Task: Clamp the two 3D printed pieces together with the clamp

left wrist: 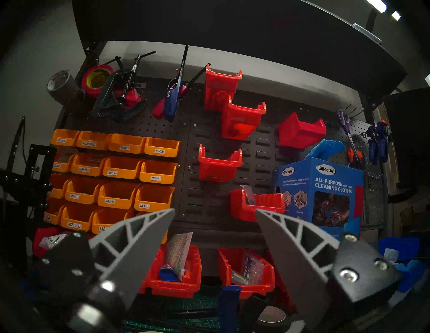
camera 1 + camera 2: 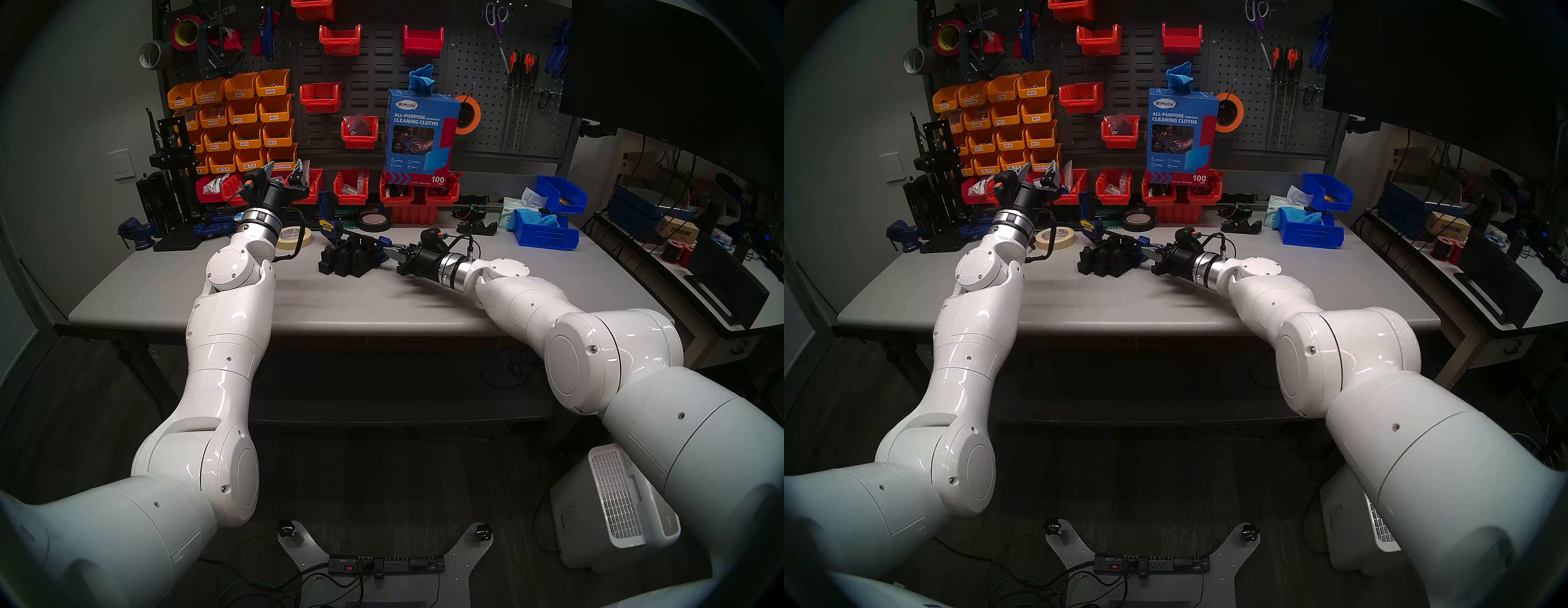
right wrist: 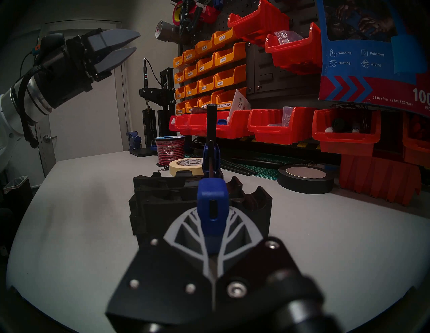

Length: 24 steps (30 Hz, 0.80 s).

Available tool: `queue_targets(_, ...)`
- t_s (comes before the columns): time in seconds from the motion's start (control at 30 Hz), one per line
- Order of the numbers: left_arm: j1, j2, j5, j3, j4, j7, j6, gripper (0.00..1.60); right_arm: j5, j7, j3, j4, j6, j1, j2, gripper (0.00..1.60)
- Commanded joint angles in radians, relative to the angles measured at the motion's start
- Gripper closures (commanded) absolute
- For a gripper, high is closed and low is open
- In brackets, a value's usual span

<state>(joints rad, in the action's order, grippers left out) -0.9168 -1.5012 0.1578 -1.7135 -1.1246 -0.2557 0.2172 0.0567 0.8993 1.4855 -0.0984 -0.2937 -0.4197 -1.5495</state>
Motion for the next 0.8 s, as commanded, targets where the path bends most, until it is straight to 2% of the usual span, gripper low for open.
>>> queue_targets(0.0,-0.053,0.001,-0.006,-0.014,-0.111,0.022,-0.003,0.0,0.003,0.003,0.002,-0.031,-0.003,0.044,-0.004,1.6)
queue_targets(0.37,-0.152,-0.025,-0.021,-0.014,-0.244,0.057,-0.035,0.0,0.003,0.003,0.002,-0.031,-0.002,0.045,-0.004,1.6)
queue_targets(0.57,-0.159,-0.03,-0.021,-0.012,-0.251,0.062,-0.039,0.0,0.003,0.003,0.002,-0.031,-0.002,0.045,-0.004,1.6)
queue_targets(0.77,-0.191,-0.04,-0.025,-0.01,-0.307,0.079,-0.069,0.0,0.003,0.003,0.003,-0.031,-0.002,0.044,-0.004,1.6)
